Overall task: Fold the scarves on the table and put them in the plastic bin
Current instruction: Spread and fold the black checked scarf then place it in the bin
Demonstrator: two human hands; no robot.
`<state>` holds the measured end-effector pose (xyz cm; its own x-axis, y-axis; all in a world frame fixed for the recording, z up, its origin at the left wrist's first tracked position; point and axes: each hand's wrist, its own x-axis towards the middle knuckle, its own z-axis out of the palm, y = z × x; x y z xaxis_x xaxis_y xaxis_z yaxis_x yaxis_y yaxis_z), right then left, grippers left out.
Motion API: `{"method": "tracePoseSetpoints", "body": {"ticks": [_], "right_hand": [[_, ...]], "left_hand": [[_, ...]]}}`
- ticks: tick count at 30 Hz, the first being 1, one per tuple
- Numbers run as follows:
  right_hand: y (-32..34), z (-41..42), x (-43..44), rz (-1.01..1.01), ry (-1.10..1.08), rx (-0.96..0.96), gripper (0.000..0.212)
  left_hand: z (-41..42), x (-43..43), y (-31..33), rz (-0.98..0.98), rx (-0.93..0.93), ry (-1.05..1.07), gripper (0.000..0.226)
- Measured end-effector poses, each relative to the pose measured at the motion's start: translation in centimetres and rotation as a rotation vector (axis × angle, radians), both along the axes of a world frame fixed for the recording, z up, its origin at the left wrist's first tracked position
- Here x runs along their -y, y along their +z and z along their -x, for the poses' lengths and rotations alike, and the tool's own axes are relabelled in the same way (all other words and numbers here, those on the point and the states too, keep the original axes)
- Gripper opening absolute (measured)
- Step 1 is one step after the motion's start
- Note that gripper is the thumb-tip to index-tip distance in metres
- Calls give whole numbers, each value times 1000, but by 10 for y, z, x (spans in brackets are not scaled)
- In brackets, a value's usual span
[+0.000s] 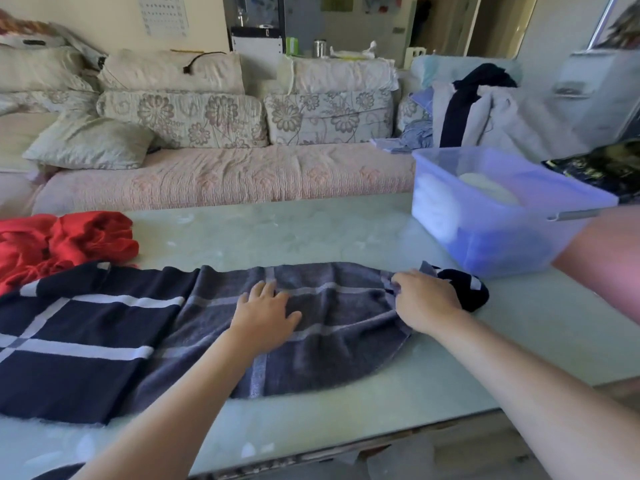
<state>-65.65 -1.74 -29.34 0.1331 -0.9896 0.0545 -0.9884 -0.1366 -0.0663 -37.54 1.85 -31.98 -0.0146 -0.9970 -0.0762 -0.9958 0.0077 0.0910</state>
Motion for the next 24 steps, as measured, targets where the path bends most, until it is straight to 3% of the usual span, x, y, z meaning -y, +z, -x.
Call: {"method": "tracePoseSetpoints", "body": {"ticks": [3, 5, 7, 10, 13, 18, 21, 24], "right_hand": [[0, 33, 6, 97, 5, -92, 46], [-5, 55, 10, 108, 21, -226, 63], [-11, 73, 13, 58, 36, -256, 73], [-14, 94, 18, 50, 51, -162, 52], [-3, 103, 19, 164, 7, -63, 17], [7, 123, 17, 421, 287, 218, 43], [25, 136, 1, 247, 324, 205, 38], [36, 142, -22, -181, 198, 175, 23]], "left_hand": [[42, 2, 8, 180, -226, -146, 37], [81, 0, 14, 91, -387, -207, 30], [122, -2, 17, 18, -377, -268, 36], [169, 2, 12, 55, -261, -269, 47], [188, 10, 9, 115, -292, -219, 25], [184, 11, 15, 247, -413, -144, 40], [180, 5, 17, 95, -411, -254, 45], [184, 7, 22, -113, -257, -342, 40]]}}
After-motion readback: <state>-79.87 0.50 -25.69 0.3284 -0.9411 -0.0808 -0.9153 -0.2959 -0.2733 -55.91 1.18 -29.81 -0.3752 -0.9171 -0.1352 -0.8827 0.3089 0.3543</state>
